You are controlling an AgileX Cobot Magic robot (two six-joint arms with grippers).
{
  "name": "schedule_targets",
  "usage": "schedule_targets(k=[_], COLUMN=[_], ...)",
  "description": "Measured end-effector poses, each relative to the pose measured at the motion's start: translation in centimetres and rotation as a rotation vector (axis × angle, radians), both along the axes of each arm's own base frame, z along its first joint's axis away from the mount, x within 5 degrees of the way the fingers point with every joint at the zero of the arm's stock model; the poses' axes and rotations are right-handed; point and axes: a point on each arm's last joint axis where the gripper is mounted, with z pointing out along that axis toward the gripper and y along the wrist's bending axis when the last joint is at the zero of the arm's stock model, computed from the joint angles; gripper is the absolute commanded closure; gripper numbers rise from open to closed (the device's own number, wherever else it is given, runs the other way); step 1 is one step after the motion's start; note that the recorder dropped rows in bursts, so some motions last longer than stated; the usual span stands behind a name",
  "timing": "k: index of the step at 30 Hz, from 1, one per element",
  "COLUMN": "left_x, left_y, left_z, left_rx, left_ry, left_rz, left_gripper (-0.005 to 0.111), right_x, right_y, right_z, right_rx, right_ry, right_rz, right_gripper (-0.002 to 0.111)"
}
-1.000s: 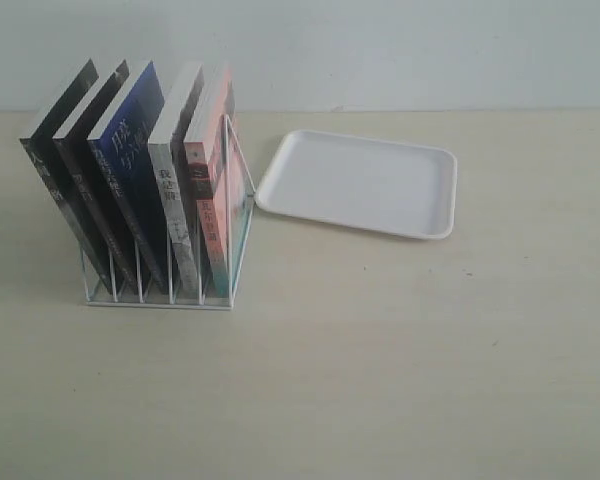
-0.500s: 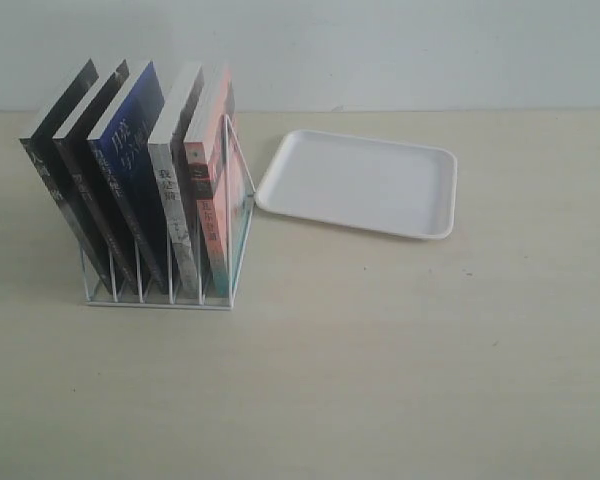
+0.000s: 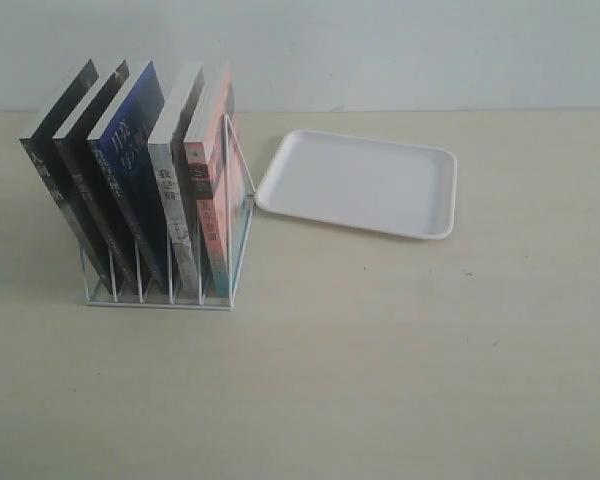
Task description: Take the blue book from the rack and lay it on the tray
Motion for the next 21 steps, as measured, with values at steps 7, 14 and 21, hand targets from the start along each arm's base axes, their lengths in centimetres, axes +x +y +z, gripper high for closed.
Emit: schedule_targets(k=[7, 14, 21], left_x=[0.0, 0.0, 0.0], left_y=[0.0, 0.0, 0.0], left_z=[0.0, 0.0, 0.0], left_rx=[0.0, 0.0, 0.0], left_ry=[0.0, 0.0, 0.0], left_rz=[0.0, 0.0, 0.0], left_gripper=[0.101, 0.101, 0.101], right_x=[0.0, 0.1, 0.3], right_y=[0.0, 0.0, 0.0], right_z=[0.0, 0.2, 1.5], right_rx=[0.0, 0.003, 0.02], right_ry=[0.0, -0.027, -0.171], right_rz=[0.0, 0.0, -0.002], right_gripper=[0.108, 0.108, 0.108])
